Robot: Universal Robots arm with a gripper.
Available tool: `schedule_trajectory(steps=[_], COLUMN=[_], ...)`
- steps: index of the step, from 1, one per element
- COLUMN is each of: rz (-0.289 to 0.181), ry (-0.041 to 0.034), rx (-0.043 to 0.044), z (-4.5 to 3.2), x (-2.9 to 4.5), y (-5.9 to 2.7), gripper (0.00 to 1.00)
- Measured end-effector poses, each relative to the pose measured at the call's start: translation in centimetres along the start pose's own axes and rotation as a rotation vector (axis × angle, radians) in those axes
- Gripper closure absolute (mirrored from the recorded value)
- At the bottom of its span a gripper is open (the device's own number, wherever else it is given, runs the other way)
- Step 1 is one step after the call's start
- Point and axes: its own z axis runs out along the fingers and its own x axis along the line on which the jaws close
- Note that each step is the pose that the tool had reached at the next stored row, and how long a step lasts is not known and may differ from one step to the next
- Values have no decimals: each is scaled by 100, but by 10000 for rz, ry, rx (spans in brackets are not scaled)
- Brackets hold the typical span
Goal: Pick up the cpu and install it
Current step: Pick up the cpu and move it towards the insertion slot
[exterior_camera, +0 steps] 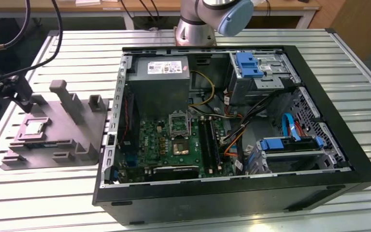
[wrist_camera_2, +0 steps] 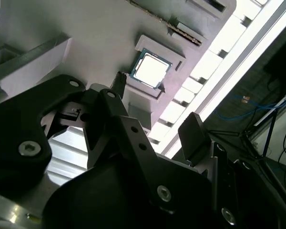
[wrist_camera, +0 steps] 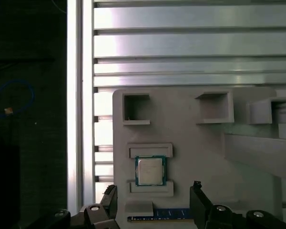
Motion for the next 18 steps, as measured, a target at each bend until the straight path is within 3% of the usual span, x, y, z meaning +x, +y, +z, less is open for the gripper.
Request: schedule_trajectory(steps=[3,8,10,14,18], rz=[112,104,105,31,-531], ry=[1,66,73,69,96], rx=[-4,3,82,89,90], z=[55,136,147,210,281], x=[-5,-27,-32,-31,-31], y=[0,3,3,2,1], gripper=[29,29,29,29,29])
